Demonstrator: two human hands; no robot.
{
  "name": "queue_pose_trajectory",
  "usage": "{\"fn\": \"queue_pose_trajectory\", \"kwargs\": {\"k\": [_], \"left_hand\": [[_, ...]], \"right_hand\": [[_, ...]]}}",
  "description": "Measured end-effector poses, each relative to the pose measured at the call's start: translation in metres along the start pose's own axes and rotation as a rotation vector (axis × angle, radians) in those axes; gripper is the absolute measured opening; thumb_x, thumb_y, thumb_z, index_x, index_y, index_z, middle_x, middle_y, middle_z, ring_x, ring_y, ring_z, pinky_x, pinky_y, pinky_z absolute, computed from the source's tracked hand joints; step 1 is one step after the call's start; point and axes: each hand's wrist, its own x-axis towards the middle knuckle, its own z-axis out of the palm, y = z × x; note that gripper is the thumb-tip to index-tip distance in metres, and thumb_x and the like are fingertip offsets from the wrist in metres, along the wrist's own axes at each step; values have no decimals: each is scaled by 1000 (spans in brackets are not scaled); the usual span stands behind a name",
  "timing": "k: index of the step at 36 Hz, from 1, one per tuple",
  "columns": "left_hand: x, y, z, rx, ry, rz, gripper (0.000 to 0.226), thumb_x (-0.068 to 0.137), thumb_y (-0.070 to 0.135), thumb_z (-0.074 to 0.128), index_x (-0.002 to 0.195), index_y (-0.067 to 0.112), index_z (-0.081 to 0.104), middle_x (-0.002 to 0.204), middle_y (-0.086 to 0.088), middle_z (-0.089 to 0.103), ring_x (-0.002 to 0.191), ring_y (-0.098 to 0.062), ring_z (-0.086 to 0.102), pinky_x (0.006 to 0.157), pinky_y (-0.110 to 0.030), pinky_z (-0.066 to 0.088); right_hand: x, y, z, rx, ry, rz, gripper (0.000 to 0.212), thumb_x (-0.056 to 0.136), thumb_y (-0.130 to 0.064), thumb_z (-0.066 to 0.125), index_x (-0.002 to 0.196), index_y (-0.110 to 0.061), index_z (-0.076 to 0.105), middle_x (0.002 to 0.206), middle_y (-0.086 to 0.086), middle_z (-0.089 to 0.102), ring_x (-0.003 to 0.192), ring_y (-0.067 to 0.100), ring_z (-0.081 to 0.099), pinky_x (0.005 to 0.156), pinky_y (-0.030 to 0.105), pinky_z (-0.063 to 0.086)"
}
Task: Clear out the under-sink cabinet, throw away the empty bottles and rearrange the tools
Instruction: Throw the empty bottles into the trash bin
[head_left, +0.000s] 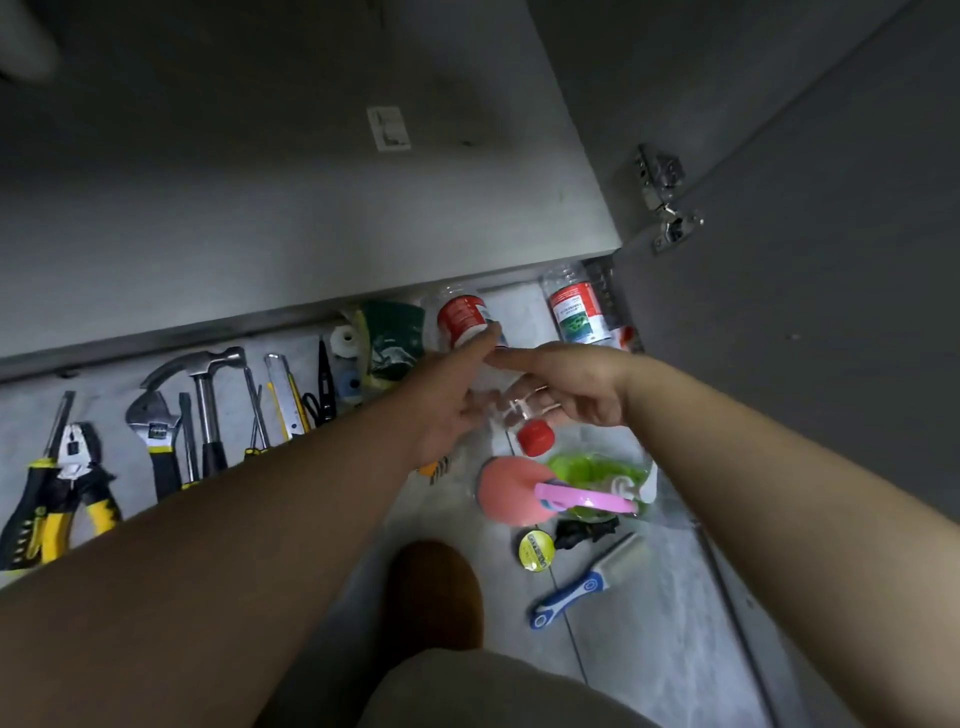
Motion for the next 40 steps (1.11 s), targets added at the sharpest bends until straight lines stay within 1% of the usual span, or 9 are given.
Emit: {"fn": "queue_pose_trajectory", "kwargs": {"k": [5,8,12,15,19,25,29,33,40], "left_hand": [[-4,-1,0,-96,-8,-62,48,89,37,75,128,14,59,116,-16,72,97,-32,74,90,-46,59],[-3,-4,-8,-126,9,-99,47,87,33,76,124,10,59,109,-20,71,87,-31,73,84,-42,60],[1,-11,-18,-133,3,-131,49,85,33,77,124,9,59,109,-21,71,87,-32,73,80,-42,62],[5,-14,-22,-128,11,-148,50,85,33,78,123,8,59,111,-22,70,82,-30,74,70,-40,63],[10,-17,-27,-90,0,-172,54,83,36,80,125,8,59,116,-23,70,81,-30,76,78,-42,62],[12,-15,-34,-187,-75,-184,57,81,37,80,124,5,60,103,-23,75,92,-34,76,80,-46,62],[3,-8,-28,-179,-113,-204,58,85,41,75,126,2,59,102,-23,74,90,-33,75,75,-44,62],[-21,4,-11,-75,-118,-182,59,89,46,69,130,5,60,107,-21,70,81,-30,73,63,-38,61],[-94,33,30,221,-205,7,57,91,45,69,133,8,56,103,-17,67,78,-26,71,66,-33,58]], "right_hand": [[-17,6,-23,22,-168,1,53,88,-62,58,125,-25,66,110,5,72,94,12,65,72,27,43],[-8,12,-40,22,202,-27,43,85,-53,67,117,-25,71,108,0,67,86,12,61,66,25,43],[24,34,-55,-496,750,51,80,82,-44,72,150,-24,35,147,17,36,131,39,44,101,40,45],[45,47,-56,-456,733,161,103,81,-46,75,157,-19,12,158,20,20,142,42,32,114,45,36],[69,53,-50,-282,731,143,105,77,-40,83,154,-9,18,151,20,40,136,36,45,115,45,38],[75,49,-32,-45,681,74,87,78,-41,81,143,-14,30,125,14,57,111,34,62,94,50,55],[55,36,-30,102,608,48,78,78,-44,76,137,-14,34,114,15,59,93,30,66,62,34,56],[15,29,-33,188,507,34,66,74,-47,76,123,-13,48,102,16,61,78,30,69,79,41,60],[-98,29,-25,293,469,-72,38,79,-38,76,105,-16,59,86,12,58,56,21,57,54,28,57]]}}
